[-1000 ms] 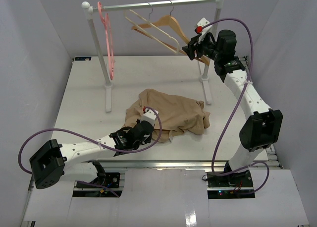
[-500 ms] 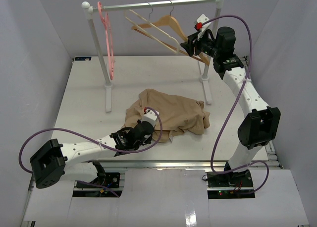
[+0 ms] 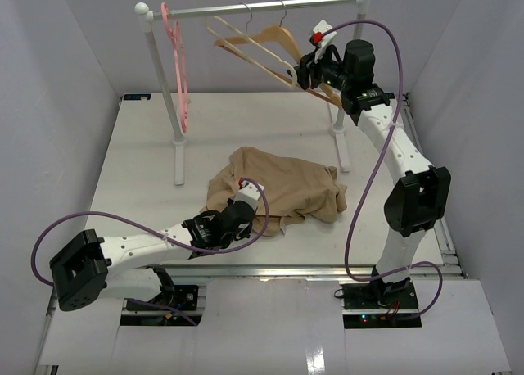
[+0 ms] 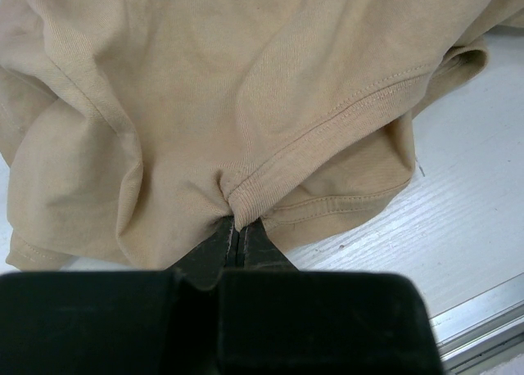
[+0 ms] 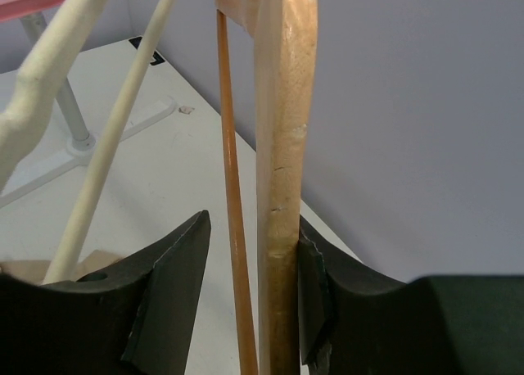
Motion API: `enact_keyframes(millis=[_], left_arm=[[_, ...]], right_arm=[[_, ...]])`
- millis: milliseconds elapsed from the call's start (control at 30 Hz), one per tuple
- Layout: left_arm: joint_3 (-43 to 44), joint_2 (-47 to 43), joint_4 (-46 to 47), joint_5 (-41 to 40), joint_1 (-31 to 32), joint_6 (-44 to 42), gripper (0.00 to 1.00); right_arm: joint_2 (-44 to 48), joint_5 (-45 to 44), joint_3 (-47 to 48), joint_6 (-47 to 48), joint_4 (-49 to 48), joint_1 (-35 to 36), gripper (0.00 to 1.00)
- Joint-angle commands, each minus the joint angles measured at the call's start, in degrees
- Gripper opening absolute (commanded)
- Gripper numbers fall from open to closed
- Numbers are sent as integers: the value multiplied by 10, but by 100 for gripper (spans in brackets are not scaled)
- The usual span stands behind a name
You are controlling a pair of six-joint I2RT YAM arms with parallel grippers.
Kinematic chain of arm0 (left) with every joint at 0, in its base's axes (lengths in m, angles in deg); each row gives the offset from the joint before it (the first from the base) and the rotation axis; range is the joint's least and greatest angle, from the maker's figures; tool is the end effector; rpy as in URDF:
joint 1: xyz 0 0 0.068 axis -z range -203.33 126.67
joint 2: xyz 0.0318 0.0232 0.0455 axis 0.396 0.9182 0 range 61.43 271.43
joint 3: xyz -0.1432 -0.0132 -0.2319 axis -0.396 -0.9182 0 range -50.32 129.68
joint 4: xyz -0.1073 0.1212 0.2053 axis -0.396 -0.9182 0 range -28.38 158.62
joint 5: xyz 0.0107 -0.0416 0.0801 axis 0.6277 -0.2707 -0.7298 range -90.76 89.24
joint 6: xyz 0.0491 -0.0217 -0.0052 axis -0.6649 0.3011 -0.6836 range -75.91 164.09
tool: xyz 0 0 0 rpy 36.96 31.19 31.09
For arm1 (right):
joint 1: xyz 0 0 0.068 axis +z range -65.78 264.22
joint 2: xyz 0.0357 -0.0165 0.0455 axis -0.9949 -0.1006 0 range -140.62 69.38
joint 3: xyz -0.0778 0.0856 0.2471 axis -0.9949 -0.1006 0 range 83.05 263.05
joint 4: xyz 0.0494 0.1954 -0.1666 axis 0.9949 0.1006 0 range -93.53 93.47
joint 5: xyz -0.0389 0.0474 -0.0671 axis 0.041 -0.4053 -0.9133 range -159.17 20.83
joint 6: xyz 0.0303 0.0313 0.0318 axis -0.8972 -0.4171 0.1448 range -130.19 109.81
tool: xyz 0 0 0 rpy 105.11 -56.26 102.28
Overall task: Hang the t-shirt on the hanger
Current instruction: Pick up the hanger from the clothesline.
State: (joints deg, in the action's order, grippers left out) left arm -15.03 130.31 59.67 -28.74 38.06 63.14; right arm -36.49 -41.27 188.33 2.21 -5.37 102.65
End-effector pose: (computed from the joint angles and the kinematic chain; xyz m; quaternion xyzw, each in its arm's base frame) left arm 0.1294 -0.2026 0.2030 0.2301 0.8635 -0.0832 0.4411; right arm 0.4153 0.1558 0.4272 -0.3465 0.6086 0.2048 0.6838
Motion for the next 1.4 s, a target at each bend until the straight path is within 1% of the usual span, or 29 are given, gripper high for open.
enact_keyframes(millis=[0, 67, 167, 333, 367, 567, 733, 800, 1000, 1100, 1300, 1367], left_arm=[[14, -8, 6, -1, 5, -2, 0], [14, -7, 5, -1, 6, -2, 0], [14, -8, 4, -2, 6, -2, 0], [14, -10, 4, -2, 7, -2, 0], [14, -9, 3, -2, 7, -2, 0], [15, -3, 4, -2, 8, -1, 0], [16, -2, 4, 0, 11, 1, 0], [15, -2, 5, -4, 12, 1, 0], [17, 4, 5, -6, 11, 2, 0], [17, 5, 4, -7, 11, 2, 0], [16, 5, 4, -12, 11, 3, 0], [16, 5, 4, -15, 11, 3, 0]], right_arm=[[4, -10, 27, -4, -12, 7, 47], [5, -21, 26, -4, -13, 9, 44], [8, -34, 26, -4, -12, 10, 36], [13, -54, 22, -14, -16, 10, 26], [12, -55, 22, -17, -16, 9, 22], [17, -61, 25, -22, -19, 12, 9], [22, -86, 42, -22, -22, 19, 8], [32, -97, 35, -27, -31, 19, 8], [71, -127, -9, -20, -63, 19, 8], [84, -130, -14, -13, -55, 19, 8], [122, -131, -59, -7, -66, 19, 8], [131, -142, -65, -9, -52, 19, 8]])
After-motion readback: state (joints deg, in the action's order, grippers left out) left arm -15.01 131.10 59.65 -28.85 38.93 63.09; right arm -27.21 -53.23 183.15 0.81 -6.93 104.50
